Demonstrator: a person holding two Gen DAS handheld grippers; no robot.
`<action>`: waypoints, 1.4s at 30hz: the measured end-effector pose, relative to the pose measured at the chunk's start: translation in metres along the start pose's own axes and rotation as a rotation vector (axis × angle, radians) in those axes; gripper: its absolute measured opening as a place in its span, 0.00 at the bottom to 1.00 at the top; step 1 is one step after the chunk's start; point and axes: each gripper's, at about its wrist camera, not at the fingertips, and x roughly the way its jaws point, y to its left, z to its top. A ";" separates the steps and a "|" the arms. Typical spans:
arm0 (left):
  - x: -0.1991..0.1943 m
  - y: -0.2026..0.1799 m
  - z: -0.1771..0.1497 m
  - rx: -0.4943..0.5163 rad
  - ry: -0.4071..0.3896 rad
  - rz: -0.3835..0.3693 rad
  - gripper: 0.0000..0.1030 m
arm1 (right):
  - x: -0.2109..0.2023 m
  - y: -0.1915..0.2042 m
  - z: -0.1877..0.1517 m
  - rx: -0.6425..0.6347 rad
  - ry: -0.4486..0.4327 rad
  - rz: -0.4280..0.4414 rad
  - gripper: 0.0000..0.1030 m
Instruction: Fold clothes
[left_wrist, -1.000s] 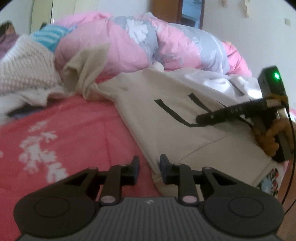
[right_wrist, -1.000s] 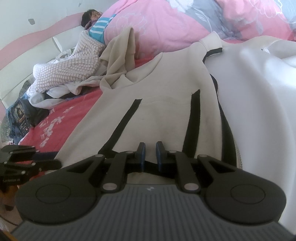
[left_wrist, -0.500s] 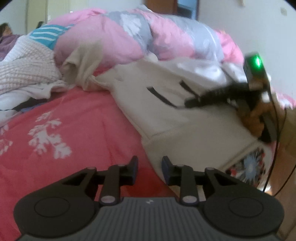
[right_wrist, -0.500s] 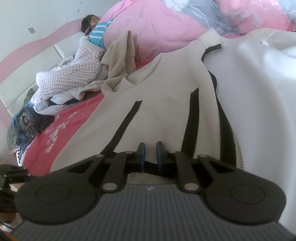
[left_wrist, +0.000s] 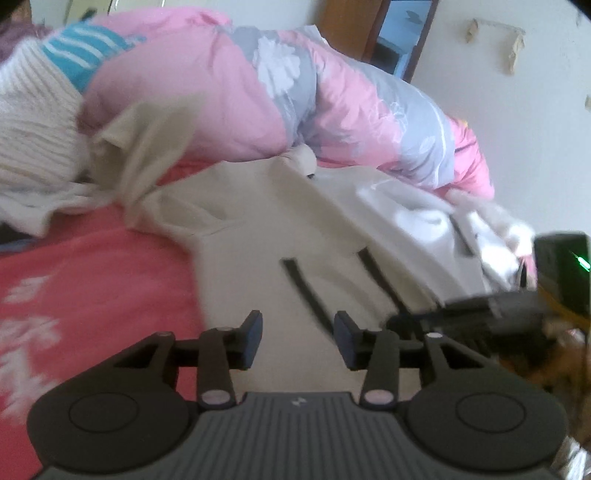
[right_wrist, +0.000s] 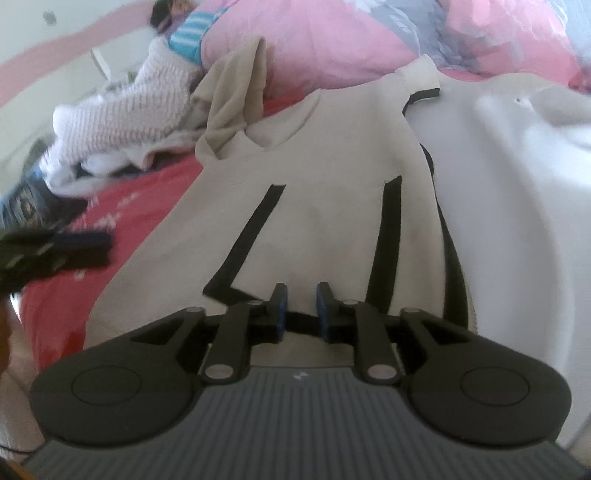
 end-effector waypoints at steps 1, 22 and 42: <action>0.011 0.001 0.005 -0.017 0.000 -0.018 0.43 | -0.004 0.002 0.004 -0.010 0.019 -0.004 0.29; 0.112 0.017 0.020 -0.096 0.026 -0.074 0.48 | 0.123 -0.199 0.201 0.604 -0.087 -0.063 0.40; 0.107 0.020 0.023 -0.107 0.020 -0.101 0.51 | 0.171 -0.238 0.213 0.547 -0.257 0.233 0.49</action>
